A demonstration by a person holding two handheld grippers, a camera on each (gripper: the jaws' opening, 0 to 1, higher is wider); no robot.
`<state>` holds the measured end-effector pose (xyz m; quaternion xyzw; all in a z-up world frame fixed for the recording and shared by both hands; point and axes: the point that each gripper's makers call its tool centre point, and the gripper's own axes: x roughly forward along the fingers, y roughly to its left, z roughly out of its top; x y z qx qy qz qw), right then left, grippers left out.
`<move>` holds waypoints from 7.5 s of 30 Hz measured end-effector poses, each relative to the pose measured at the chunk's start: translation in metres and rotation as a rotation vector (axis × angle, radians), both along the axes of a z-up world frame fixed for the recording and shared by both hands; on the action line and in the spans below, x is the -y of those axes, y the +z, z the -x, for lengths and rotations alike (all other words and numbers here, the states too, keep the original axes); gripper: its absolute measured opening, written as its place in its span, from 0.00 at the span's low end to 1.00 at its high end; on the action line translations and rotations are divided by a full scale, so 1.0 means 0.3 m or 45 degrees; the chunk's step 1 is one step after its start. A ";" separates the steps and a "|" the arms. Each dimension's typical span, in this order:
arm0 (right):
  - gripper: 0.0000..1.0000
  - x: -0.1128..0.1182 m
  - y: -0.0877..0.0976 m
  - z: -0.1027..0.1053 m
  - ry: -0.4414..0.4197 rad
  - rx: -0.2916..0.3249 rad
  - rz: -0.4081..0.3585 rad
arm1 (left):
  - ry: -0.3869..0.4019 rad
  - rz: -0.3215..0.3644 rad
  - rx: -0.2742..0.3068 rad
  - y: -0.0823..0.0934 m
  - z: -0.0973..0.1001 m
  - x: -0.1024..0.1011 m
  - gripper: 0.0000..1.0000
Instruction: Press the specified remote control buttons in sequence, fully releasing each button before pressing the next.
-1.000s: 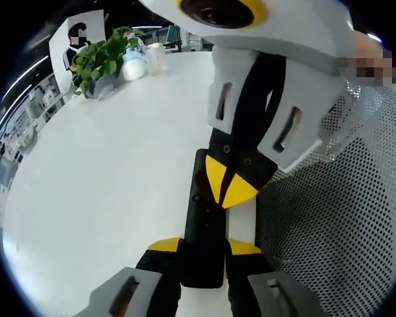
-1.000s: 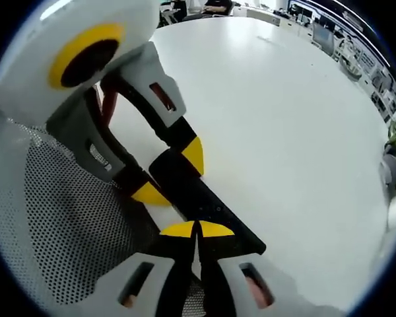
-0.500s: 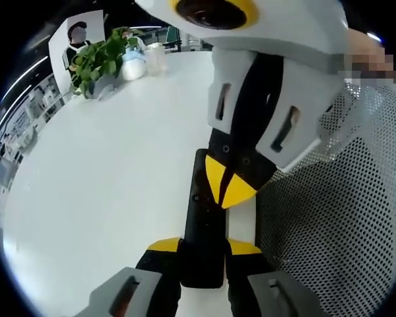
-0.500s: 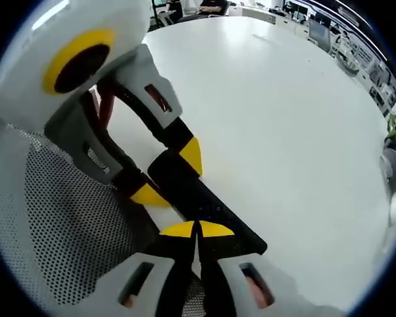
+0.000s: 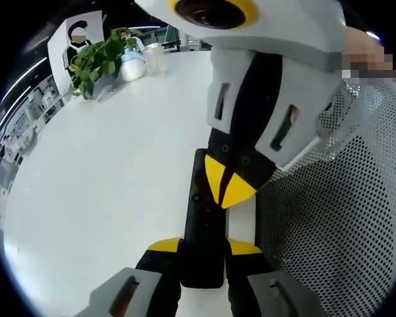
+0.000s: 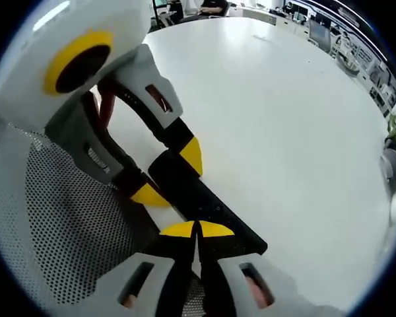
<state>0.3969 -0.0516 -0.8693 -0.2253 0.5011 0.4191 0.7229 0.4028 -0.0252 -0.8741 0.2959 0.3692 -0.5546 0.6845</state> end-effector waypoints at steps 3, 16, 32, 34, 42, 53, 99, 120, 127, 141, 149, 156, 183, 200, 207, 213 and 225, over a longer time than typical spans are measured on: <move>0.00 0.000 0.000 0.000 0.005 0.000 0.005 | -0.003 0.000 0.002 -0.001 0.000 0.000 0.25; 0.00 0.000 0.002 0.001 0.041 0.012 0.018 | -0.027 0.033 0.011 0.001 0.002 0.000 0.25; 0.00 -0.029 0.032 -0.022 -0.007 0.040 -0.071 | -0.078 0.033 0.006 0.000 0.023 0.006 0.24; 0.00 -0.030 0.024 -0.016 0.007 0.036 -0.061 | -0.079 0.032 0.006 0.000 0.023 0.007 0.24; 0.00 -0.044 0.020 -0.012 0.053 0.051 -0.059 | -0.121 0.034 0.007 0.000 0.036 0.013 0.24; 0.00 -0.045 0.016 -0.003 0.057 0.031 -0.074 | -0.122 0.031 0.006 0.000 0.035 0.012 0.25; 0.00 -0.044 0.015 -0.007 0.050 0.044 -0.084 | -0.118 0.027 0.004 0.001 0.034 0.011 0.25; 0.00 -0.044 0.014 -0.008 0.037 0.038 -0.096 | -0.116 0.030 0.002 0.001 0.034 0.011 0.25; 0.00 -0.045 0.013 -0.007 0.048 0.043 -0.092 | -0.116 0.032 0.002 -0.001 0.034 0.011 0.25; 0.00 -0.052 0.014 -0.005 0.058 0.047 -0.080 | -0.114 0.035 0.001 -0.001 0.034 0.011 0.25; 0.00 -0.058 0.015 -0.005 0.098 0.068 -0.068 | -0.114 0.041 0.001 -0.001 0.034 0.011 0.25; 0.00 -0.069 0.015 -0.001 0.113 0.065 -0.079 | -0.113 0.044 0.000 -0.001 0.033 0.011 0.25; 0.00 -0.078 0.013 0.001 0.095 0.058 -0.132 | -0.116 0.033 0.001 -0.002 0.033 0.011 0.25; 0.00 -0.078 0.014 0.000 0.019 0.000 -0.128 | -0.113 0.038 -0.001 -0.002 0.033 0.011 0.25; 0.00 -0.078 0.014 0.000 0.042 0.021 -0.119 | -0.111 0.040 -0.002 -0.002 0.033 0.010 0.25; 0.00 -0.078 0.014 -0.001 0.025 0.012 -0.121 | -0.107 0.042 -0.002 -0.001 0.034 0.011 0.25; 0.00 -0.078 0.013 0.000 0.071 0.053 -0.086 | -0.106 0.041 -0.001 -0.001 0.034 0.011 0.25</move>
